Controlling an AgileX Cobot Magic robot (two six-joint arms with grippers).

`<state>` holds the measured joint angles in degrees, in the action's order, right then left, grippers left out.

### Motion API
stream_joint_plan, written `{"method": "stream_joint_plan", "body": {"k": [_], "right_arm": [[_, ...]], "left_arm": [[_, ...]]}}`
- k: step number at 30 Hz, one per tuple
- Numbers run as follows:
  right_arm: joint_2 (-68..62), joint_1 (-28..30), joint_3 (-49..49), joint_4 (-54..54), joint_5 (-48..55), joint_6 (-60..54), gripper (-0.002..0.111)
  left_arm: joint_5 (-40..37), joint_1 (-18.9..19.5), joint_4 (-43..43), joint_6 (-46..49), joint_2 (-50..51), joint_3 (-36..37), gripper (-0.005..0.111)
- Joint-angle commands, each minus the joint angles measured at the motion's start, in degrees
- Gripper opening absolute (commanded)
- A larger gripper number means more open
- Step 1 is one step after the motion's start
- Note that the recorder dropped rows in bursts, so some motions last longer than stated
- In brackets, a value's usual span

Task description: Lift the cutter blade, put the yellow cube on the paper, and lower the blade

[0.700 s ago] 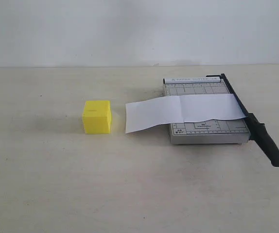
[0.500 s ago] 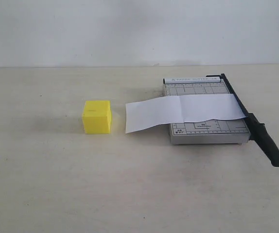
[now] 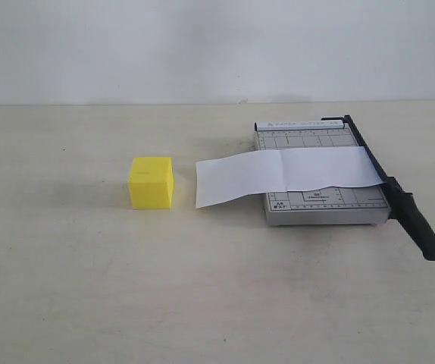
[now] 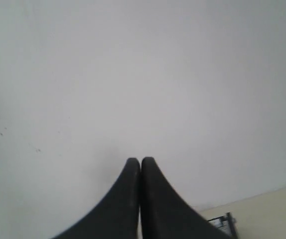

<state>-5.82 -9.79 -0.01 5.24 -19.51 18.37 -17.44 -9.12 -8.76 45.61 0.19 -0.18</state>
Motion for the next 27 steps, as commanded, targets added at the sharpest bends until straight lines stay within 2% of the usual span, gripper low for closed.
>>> {"method": "stream_joint_plan", "body": {"k": [1, 7, 9, 11, 13, 17, 18, 23, 27], "right_arm": [[0.21, -0.23, 0.01, 0.19, -1.05, 9.57, 0.000], [0.21, -0.23, 0.01, -0.35, 0.07, 7.65, 0.000], [-0.15, -0.23, -2.44, -0.90, 10.32, 7.16, 0.000], [-1.37, -0.23, -7.01, -2.07, 21.88, 1.34, 0.005], [-3.65, -0.09, -12.14, -3.06, 29.63, -3.69, 0.019], [-11.29, 0.06, -21.95, -6.62, 37.34, -7.72, 0.061], [-14.07, 0.06, -24.56, -8.36, 40.28, -7.36, 0.065], [-30.31, 0.06, -35.39, -14.12, 54.39, -8.21, 0.065], [-45.64, 0.06, -41.95, -13.94, 58.17, -10.41, 0.065]], "left_arm": [[0.77, -0.08, 0.03, -0.14, -0.19, 0.18, 0.004], [0.77, -0.08, 0.03, -0.14, -0.19, 0.18, 0.004], [0.77, -0.08, 0.03, -0.14, -0.19, 0.18, 0.004], [0.77, -0.08, 0.03, -0.14, -0.19, 0.18, 0.004], [0.77, -0.08, 0.03, -0.14, -0.19, 0.18, 0.004], [0.77, -0.08, 0.03, -0.14, -0.19, 0.18, 0.004], [0.77, -0.08, 0.03, -0.14, -0.19, 0.18, 0.004], [0.77, -0.08, 0.03, -0.14, -0.19, 0.18, 0.004], [0.77, -0.08, 0.03, -0.14, -0.19, 0.18, 0.004]]}}
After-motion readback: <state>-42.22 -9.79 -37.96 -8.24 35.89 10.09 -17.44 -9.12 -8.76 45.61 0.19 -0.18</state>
